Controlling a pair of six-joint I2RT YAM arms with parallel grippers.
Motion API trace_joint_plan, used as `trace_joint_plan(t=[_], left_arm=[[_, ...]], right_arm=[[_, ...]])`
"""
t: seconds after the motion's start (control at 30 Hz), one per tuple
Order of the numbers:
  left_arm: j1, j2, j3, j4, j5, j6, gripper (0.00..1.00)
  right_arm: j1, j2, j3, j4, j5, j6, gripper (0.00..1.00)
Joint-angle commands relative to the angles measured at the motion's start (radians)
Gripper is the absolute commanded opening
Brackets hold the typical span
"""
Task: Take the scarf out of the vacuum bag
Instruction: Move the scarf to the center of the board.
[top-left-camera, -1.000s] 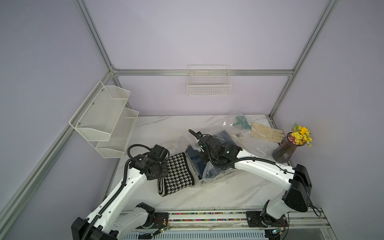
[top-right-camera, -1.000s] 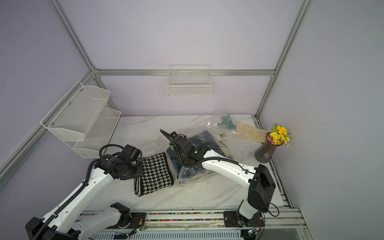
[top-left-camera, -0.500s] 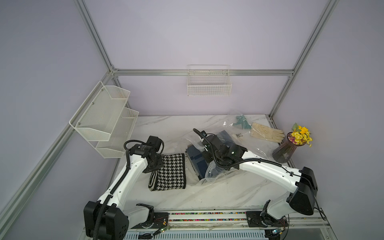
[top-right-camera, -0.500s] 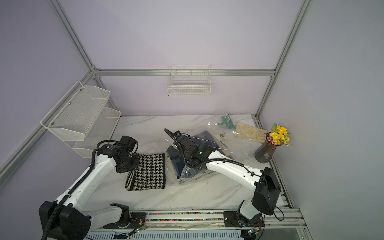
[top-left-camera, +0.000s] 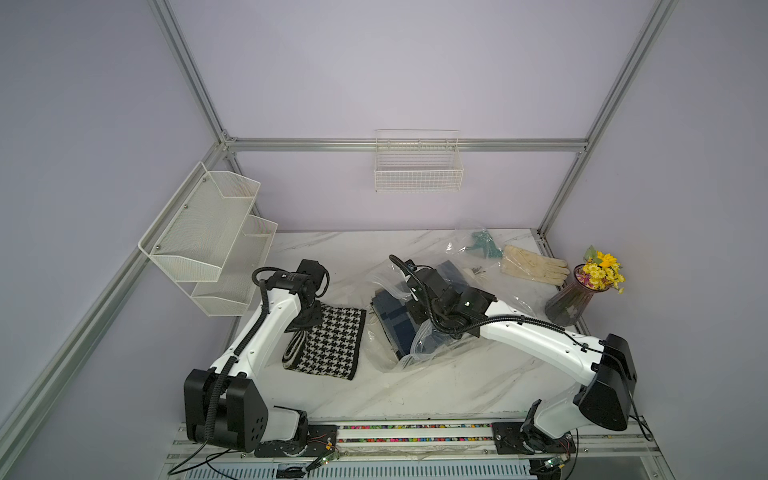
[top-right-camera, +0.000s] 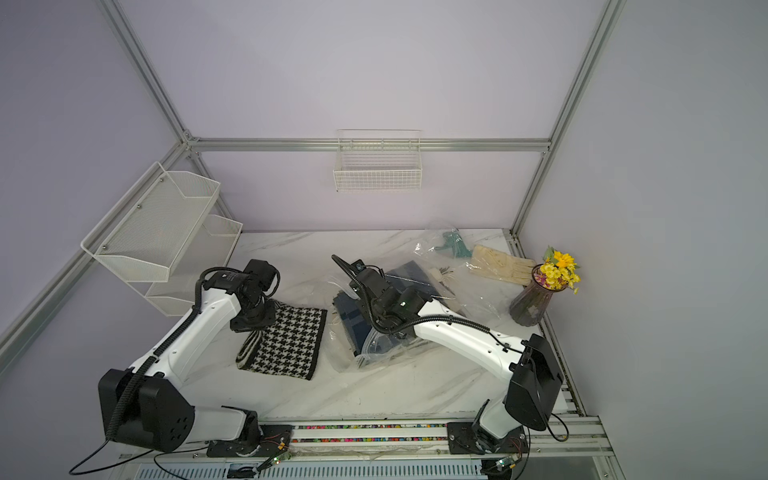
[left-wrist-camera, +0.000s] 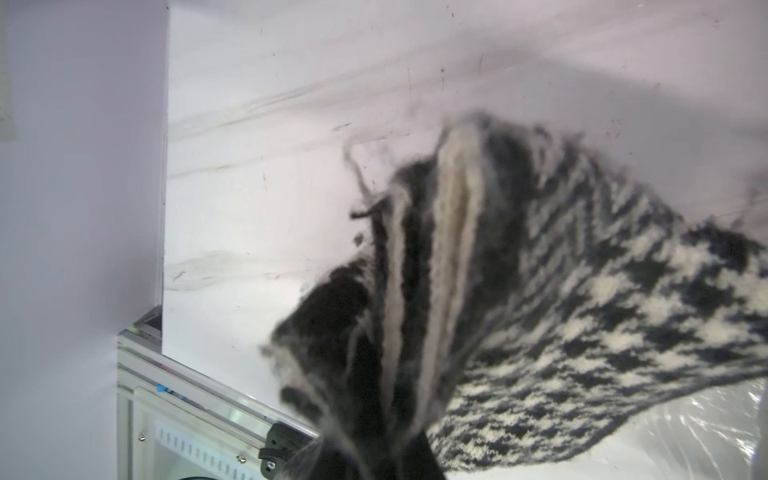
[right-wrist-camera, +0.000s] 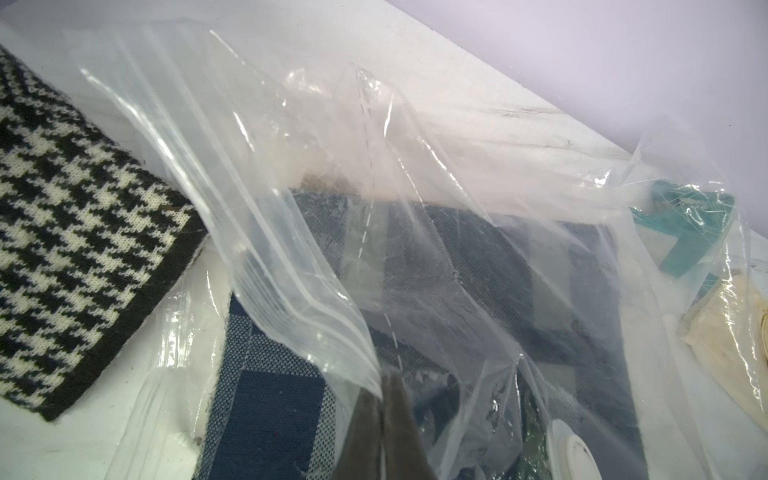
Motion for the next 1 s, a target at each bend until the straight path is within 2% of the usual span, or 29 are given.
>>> trace_joint_plan(t=[0.0, 0.2, 0.4, 0.57, 0.73, 0.97], left_arm=[[0.016, 0.044, 0.052, -0.032, -0.139, 0.048, 0.03], [0.016, 0.113, 0.098, -0.046, -0.284, 0.100, 0.00], [0.016, 0.188, 0.126, 0.009, -0.351, 0.146, 0.00], [0.016, 0.252, 0.141, 0.120, -0.411, 0.215, 0.00], [0.026, 0.325, 0.201, 0.189, -0.419, 0.262, 0.00], [0.053, 0.409, 0.302, 0.268, -0.339, 0.275, 0.00]], right_arm=[[-0.021, -0.020, -0.006, 0.012, 0.037, 0.006, 0.00], [-0.060, -0.020, -0.006, 0.011, 0.024, 0.025, 0.00], [-0.075, -0.023, -0.008, 0.025, -0.020, 0.020, 0.00], [-0.077, -0.025, -0.014, 0.036, -0.059, 0.017, 0.00], [-0.079, -0.026, -0.009, 0.038, -0.086, 0.025, 0.00], [-0.078, -0.036, -0.015, 0.036, -0.090, 0.031, 0.00]])
